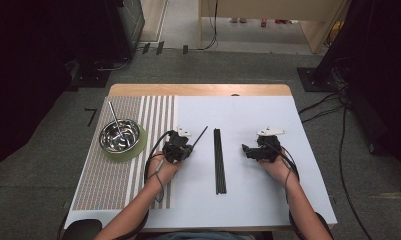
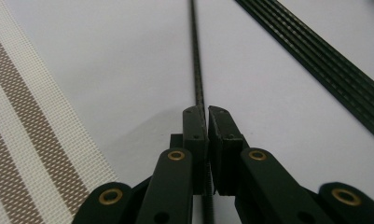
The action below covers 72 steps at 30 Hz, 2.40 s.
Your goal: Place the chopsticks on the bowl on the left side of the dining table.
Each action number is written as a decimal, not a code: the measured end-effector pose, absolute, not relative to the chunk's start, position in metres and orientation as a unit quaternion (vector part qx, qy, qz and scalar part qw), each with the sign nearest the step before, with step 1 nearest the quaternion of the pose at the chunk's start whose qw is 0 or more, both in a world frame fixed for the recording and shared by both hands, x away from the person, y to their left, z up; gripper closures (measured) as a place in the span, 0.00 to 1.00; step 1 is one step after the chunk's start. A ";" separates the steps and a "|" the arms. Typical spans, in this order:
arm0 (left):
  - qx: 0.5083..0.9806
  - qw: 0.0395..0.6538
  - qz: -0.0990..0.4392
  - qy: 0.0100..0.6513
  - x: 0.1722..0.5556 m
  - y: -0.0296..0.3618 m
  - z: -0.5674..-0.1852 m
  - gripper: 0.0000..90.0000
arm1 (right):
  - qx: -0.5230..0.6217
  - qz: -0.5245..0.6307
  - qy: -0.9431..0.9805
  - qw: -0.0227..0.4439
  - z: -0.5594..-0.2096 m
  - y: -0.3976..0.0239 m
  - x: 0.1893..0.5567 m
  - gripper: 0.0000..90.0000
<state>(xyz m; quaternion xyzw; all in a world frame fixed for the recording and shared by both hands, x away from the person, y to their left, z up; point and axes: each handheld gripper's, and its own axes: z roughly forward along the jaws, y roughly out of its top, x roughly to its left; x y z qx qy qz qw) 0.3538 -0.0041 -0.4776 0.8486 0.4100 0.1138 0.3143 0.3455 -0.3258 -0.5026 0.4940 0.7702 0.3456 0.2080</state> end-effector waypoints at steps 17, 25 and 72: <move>0.851 0.328 0.117 0.392 0.348 0.009 -0.482 0.93 | 0.494 0.347 0.770 0.208 -0.503 -0.326 0.346 0.21; 0.844 0.343 0.104 0.399 0.344 0.020 -0.484 0.91 | 0.494 0.346 0.770 0.208 -0.503 -0.326 0.346 0.21; 0.840 0.349 0.062 0.411 0.361 0.033 -0.475 0.98 | 0.498 0.346 0.767 0.207 -0.503 -0.326 0.346 0.20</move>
